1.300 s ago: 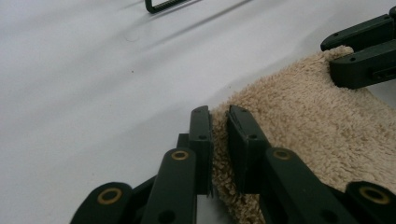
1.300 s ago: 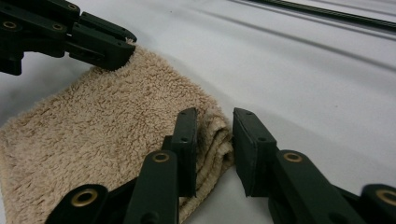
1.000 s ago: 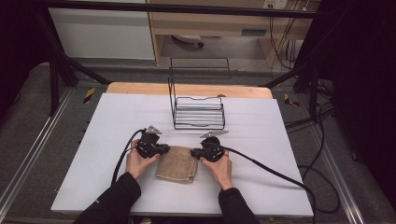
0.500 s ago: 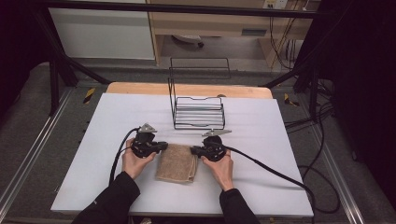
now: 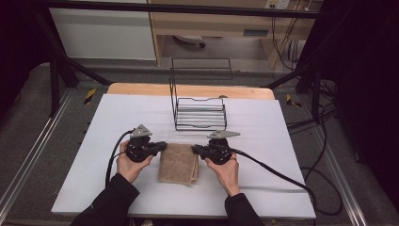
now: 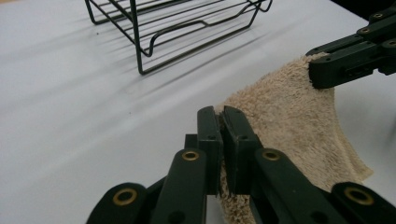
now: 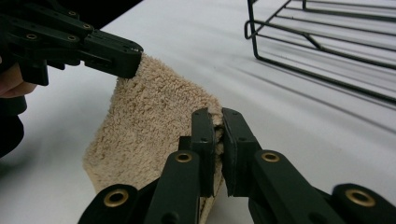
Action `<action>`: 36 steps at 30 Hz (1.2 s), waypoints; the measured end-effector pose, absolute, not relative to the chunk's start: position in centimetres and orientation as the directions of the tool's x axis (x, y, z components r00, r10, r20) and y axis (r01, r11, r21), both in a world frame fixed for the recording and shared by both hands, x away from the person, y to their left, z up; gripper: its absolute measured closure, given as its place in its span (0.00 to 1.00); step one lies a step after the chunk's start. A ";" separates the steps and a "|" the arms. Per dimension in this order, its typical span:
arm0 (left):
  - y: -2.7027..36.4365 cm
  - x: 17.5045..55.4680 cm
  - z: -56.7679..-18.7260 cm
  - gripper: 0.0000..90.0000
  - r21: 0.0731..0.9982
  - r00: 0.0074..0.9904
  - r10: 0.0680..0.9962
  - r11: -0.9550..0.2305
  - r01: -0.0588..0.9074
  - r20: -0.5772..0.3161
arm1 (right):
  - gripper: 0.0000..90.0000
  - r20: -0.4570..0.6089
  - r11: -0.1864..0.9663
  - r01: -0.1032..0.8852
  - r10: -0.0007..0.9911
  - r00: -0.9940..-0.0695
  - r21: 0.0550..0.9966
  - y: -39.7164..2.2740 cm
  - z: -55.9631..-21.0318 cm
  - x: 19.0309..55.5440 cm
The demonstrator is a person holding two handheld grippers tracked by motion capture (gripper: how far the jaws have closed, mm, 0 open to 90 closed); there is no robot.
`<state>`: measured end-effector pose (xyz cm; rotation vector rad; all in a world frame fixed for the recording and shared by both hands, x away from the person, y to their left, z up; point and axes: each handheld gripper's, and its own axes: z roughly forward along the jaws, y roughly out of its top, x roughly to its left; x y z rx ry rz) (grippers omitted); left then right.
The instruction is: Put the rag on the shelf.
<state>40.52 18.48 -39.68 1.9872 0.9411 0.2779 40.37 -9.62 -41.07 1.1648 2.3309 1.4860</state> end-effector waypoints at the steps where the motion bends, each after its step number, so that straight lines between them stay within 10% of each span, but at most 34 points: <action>1: 18.6 40.3 -39.5 0.95 0.806 0.687 0.709 -0.309 0.505 -0.159 | 0.94 0.273 0.207 0.524 0.668 -0.693 0.826 -9.7 -40.9 40.3; 36: 17.4 37.7 -35.2 0.95 0.896 0.715 0.689 -0.234 0.377 -0.121 | 0.94 0.156 0.198 0.364 0.649 -0.745 0.910 -11.8 -35.4 37.9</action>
